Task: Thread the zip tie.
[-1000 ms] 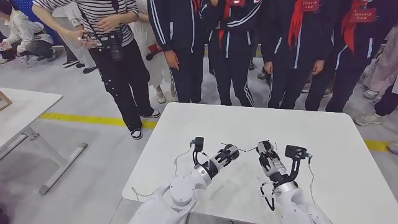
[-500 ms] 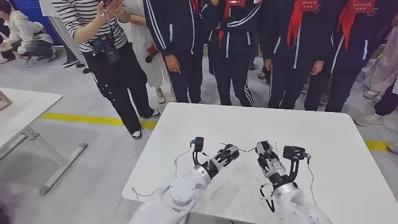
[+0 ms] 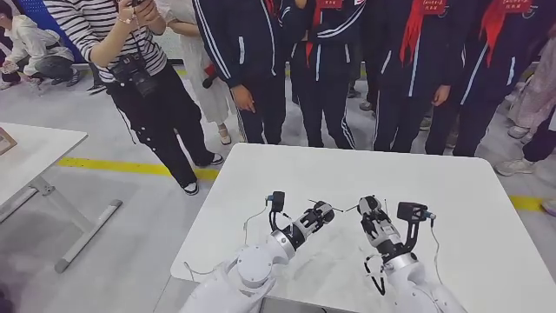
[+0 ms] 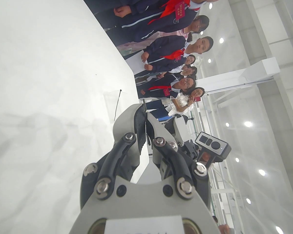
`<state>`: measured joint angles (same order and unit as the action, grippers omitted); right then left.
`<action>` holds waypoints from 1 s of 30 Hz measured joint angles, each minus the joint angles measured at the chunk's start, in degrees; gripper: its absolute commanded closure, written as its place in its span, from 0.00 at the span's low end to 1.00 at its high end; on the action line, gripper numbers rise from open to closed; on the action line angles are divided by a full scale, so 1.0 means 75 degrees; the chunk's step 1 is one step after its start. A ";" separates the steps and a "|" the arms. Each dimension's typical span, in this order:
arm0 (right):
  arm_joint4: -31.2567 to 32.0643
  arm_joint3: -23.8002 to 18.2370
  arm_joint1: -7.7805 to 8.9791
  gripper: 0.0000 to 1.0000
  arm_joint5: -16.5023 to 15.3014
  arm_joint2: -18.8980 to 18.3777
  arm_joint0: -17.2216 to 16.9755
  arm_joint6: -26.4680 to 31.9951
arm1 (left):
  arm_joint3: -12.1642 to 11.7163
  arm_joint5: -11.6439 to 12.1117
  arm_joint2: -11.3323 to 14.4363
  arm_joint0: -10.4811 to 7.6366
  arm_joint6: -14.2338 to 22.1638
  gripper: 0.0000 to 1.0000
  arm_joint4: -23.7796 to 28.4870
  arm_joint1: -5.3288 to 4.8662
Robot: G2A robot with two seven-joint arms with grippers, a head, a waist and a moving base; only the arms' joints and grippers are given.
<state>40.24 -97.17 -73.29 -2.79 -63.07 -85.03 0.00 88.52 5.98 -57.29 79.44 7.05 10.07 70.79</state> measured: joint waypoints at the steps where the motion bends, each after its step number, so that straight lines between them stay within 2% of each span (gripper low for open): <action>1: -0.0006 0.0007 -0.0003 1.00 -0.0003 -0.0012 0.0007 0.0013 | 0.0000 0.0000 0.0000 0.0000 0.0000 1.00 0.0000 0.0000; 30: 0.0187 0.0156 -0.0126 1.00 0.0255 0.0073 0.0215 0.0415 | 0.0000 0.0000 0.0000 0.0000 0.0000 1.00 0.0000 0.0000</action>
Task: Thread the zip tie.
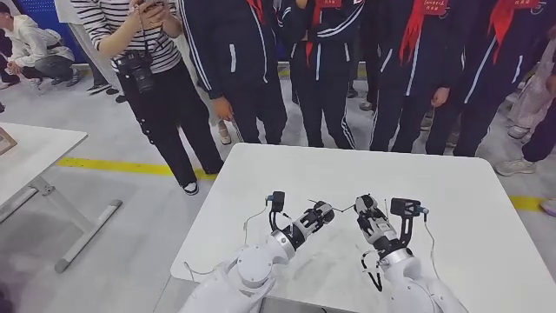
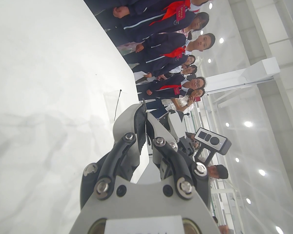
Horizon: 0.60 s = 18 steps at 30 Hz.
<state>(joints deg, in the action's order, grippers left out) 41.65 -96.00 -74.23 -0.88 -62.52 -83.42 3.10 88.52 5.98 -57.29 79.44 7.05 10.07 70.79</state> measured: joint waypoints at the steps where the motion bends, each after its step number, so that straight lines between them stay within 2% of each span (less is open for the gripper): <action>1: -0.0002 -0.0004 -0.0003 1.00 0.0000 -0.0005 -0.0006 0.0013 | 0.0000 0.0000 0.0000 0.0000 0.0000 1.00 0.0000 0.0000; 7: -0.0198 -0.0067 -0.0005 1.00 -0.0163 -0.0132 -0.0078 0.0011 | 0.0000 0.0000 0.0000 0.0000 0.0000 1.00 0.0000 0.0000; 18: -0.0067 -0.0084 -0.0018 1.00 -0.0146 -0.0169 -0.0095 0.0123 | 0.0000 0.0000 0.0000 0.0000 0.0000 1.00 0.0000 0.0000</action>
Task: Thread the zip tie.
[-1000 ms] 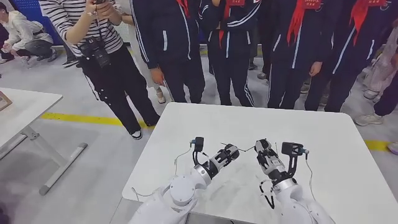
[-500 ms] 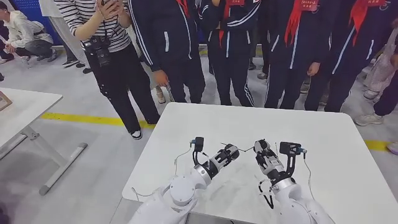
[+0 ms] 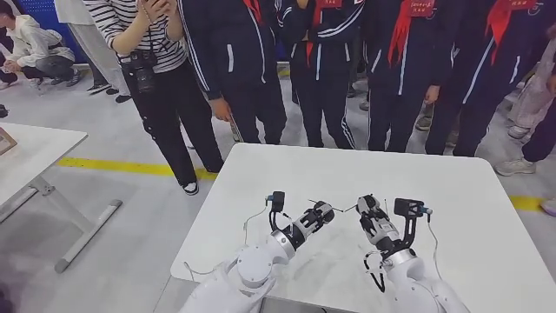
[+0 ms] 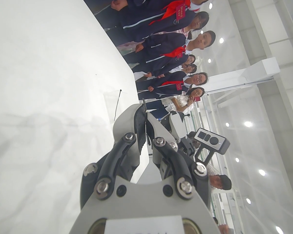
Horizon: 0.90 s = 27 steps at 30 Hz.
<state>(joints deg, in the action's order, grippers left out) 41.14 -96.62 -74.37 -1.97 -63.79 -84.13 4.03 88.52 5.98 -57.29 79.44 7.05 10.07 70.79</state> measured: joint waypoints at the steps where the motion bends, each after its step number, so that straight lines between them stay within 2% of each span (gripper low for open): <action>1: 0.0011 0.0001 -0.0005 1.00 0.0005 0.0009 0.0007 0.0001 | 0.0000 0.0000 0.0000 0.0000 0.0000 1.00 0.0000 0.0000; 15: 0.0057 -0.0038 -0.0037 1.00 -0.0029 -0.0018 -0.0047 -0.0105 | 0.0000 0.0000 0.0000 0.0000 0.0000 1.00 0.0000 0.0000; 27: 0.0224 0.0018 -0.0073 1.00 0.0080 0.0075 0.0038 0.0132 | 0.0000 0.0000 0.0000 0.0000 0.0000 1.00 0.0000 0.0000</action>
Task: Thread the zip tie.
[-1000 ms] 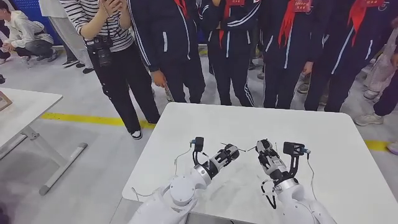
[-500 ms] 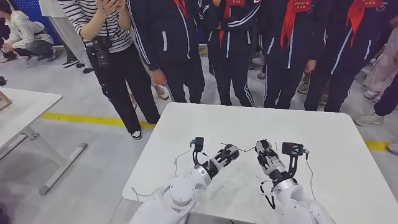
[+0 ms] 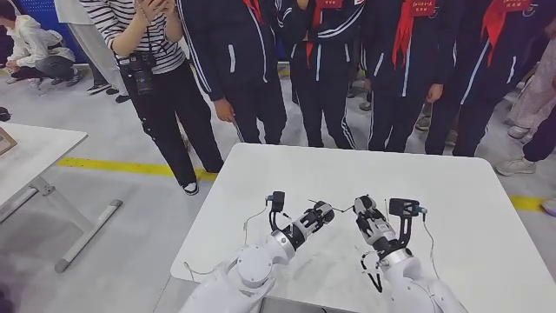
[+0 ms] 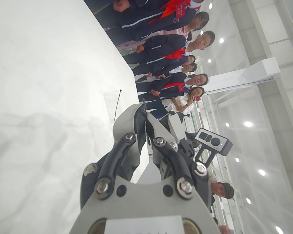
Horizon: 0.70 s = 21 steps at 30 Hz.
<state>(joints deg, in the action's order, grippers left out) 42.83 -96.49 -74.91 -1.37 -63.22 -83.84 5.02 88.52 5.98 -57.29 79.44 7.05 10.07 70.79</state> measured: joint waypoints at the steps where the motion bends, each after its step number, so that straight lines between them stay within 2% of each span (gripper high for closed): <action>1: -0.0005 0.0002 -0.0004 1.00 0.0007 0.0002 0.0003 0.0004 | 0.0000 0.0000 0.0000 0.0000 0.0000 1.00 0.0000 0.0000; 21: -0.0247 0.0021 -0.0036 1.00 -0.0008 -0.0115 -0.0038 -0.0133 | 0.0000 0.0000 0.0000 0.0000 0.0000 1.00 0.0000 0.0000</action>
<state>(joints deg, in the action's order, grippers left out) 40.97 -96.34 -75.18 -1.44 -64.08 -84.13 4.03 88.52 5.98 -57.29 79.44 7.05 10.07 70.79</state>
